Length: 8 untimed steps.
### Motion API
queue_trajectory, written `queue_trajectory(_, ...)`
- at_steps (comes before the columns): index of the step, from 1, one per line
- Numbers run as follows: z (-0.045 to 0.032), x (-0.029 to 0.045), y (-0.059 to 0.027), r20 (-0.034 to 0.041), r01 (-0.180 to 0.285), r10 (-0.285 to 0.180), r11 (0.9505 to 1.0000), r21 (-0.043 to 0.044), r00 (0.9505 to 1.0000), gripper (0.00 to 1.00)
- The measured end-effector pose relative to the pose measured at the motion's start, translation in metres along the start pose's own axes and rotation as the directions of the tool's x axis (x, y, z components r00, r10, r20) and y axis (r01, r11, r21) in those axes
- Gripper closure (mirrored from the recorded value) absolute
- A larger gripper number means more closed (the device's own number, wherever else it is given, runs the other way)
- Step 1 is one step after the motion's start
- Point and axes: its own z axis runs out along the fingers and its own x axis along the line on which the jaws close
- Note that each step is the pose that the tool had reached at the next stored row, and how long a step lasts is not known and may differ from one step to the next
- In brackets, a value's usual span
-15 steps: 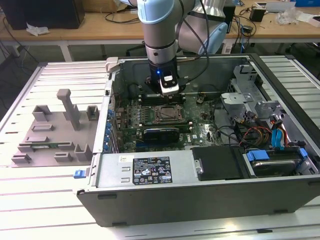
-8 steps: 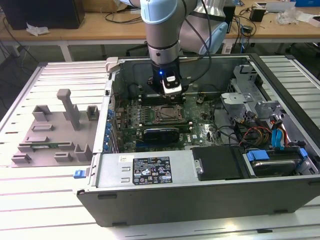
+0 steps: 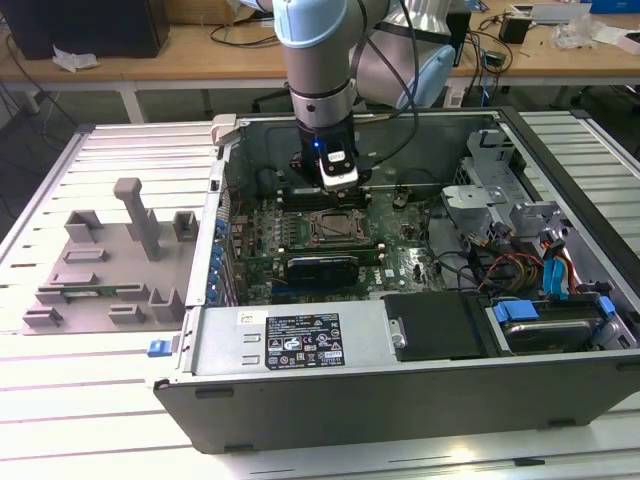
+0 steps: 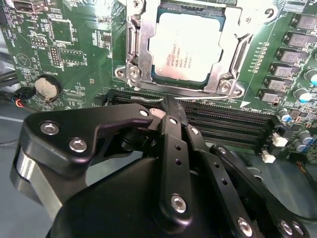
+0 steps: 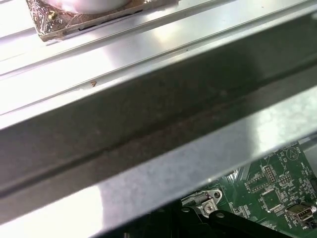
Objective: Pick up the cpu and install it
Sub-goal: 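Install the first cpu locking lever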
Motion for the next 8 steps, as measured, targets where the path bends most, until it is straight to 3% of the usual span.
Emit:
queue_trajectory(5,0.0003,0.0005,-0.0003,0.0061,0.000,0.000,1.0000,-0.0022,1.0000,0.89)
queue_trajectory(6,0.0003,0.0011,-0.0007,0.0114,0.001,-0.001,1.0000,-0.0048,0.9999,0.89)
queue_trajectory(8,0.0002,0.0020,-0.0014,0.0326,0.005,-0.004,0.9999,-0.0138,0.9995,0.89)
